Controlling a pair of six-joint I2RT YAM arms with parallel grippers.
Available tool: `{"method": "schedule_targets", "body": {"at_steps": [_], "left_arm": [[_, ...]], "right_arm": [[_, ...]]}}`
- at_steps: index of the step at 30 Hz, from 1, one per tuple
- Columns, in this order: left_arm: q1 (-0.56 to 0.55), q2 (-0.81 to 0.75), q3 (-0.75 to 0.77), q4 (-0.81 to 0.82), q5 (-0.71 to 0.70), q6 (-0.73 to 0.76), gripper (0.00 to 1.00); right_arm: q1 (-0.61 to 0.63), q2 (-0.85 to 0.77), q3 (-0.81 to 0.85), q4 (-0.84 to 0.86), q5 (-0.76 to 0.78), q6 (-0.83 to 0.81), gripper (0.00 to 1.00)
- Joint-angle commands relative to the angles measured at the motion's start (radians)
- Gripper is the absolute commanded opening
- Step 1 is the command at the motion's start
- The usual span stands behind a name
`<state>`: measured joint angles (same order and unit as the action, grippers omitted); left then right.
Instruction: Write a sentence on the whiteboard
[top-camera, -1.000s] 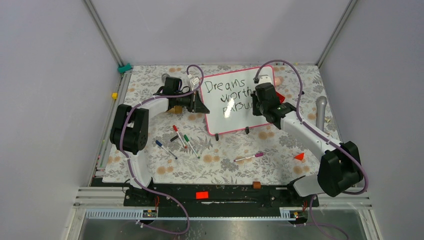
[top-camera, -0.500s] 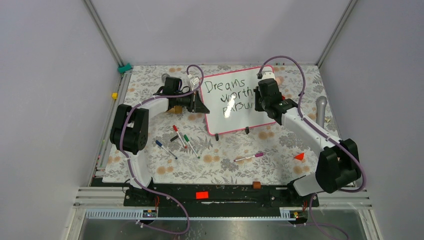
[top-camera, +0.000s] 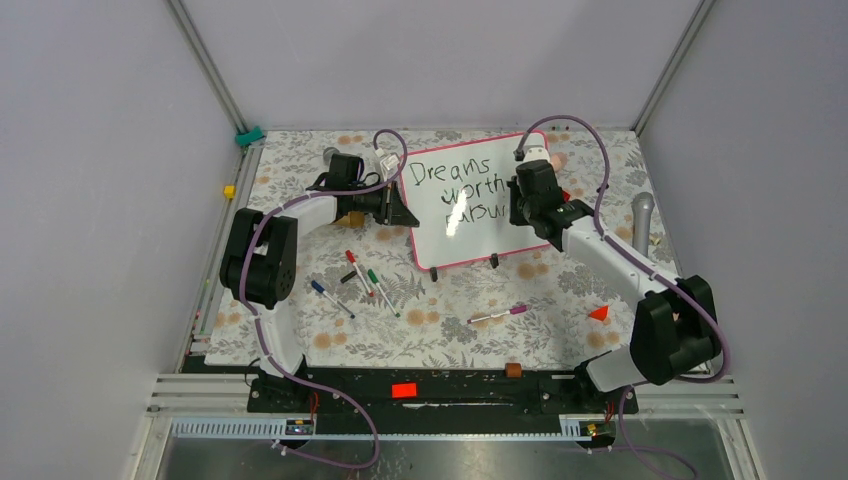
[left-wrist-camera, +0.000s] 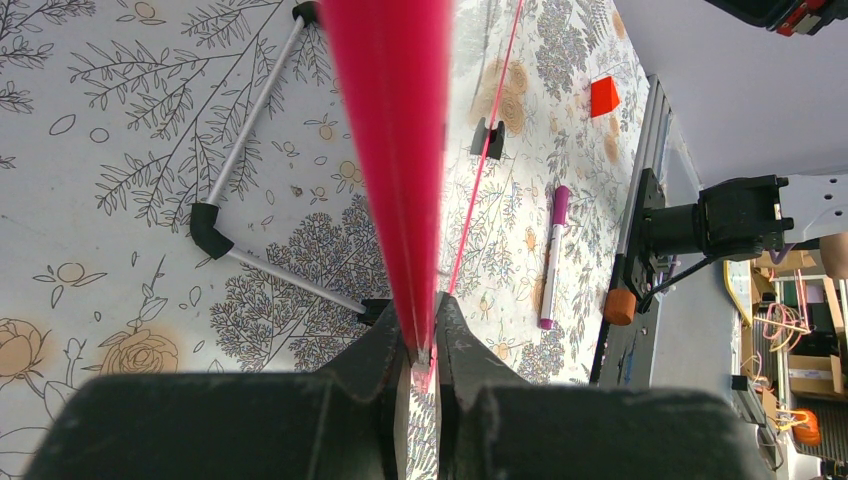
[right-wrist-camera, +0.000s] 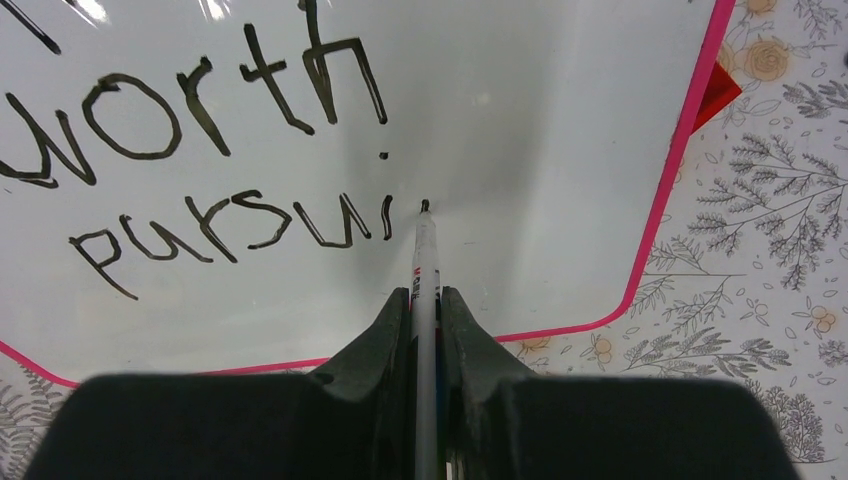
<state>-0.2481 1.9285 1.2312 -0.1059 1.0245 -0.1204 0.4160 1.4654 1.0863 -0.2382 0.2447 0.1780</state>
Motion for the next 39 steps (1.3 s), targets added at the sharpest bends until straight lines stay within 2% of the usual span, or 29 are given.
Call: {"method": "schedule_targets", "body": {"at_steps": [1, 8, 26, 39], "left_arm": [[-0.047, 0.103, -0.049, -0.178, -0.265, 0.097, 0.0], [-0.047, 0.104, -0.047, -0.18, -0.265, 0.097, 0.0], [-0.047, 0.105, -0.047, -0.179, -0.266, 0.096, 0.0], [-0.048, 0.104, -0.047, -0.178, -0.266, 0.096, 0.0]], "right_arm": [[-0.006, -0.026, -0.05, 0.021, -0.025, 0.023, 0.0], [-0.006, -0.03, -0.068, 0.016, -0.018, 0.023, 0.0], [-0.017, 0.034, 0.065, 0.019, 0.006, -0.011, 0.0], [-0.042, 0.015, 0.022, 0.018, 0.013, -0.004, 0.0]]}}
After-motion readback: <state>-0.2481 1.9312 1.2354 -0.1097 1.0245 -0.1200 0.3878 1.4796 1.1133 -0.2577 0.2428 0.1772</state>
